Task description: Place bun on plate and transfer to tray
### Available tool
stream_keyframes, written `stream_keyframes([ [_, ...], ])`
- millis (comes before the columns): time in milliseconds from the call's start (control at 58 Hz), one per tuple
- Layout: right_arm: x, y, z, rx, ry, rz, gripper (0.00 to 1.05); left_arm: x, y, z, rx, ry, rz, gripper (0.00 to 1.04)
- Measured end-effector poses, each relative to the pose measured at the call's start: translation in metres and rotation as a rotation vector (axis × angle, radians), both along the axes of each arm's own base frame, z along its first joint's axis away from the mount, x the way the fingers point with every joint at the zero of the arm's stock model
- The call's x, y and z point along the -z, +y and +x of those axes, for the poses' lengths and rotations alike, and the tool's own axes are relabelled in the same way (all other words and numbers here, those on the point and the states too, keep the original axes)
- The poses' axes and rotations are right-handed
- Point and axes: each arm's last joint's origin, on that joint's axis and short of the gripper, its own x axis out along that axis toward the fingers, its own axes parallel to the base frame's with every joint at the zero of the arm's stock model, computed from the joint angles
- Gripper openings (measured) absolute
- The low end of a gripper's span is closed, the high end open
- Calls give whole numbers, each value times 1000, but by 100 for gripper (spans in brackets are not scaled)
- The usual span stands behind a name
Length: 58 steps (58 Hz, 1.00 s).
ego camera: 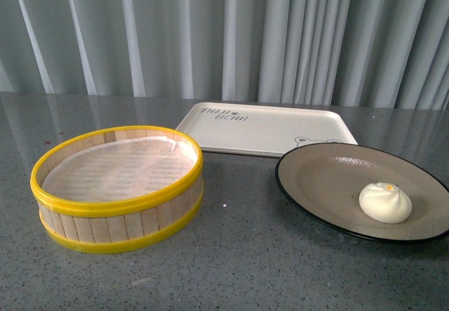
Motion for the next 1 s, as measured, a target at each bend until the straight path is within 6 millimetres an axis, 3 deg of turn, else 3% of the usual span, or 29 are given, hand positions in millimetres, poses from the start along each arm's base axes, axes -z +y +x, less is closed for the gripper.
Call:
stream_keyframes([
  [362,6,7,21,-171,47,-68,96,0,0,0,0,0,0,98],
  [1000,18,30,51,-260,30,-104,96,0,0,0,0,0,0,98],
])
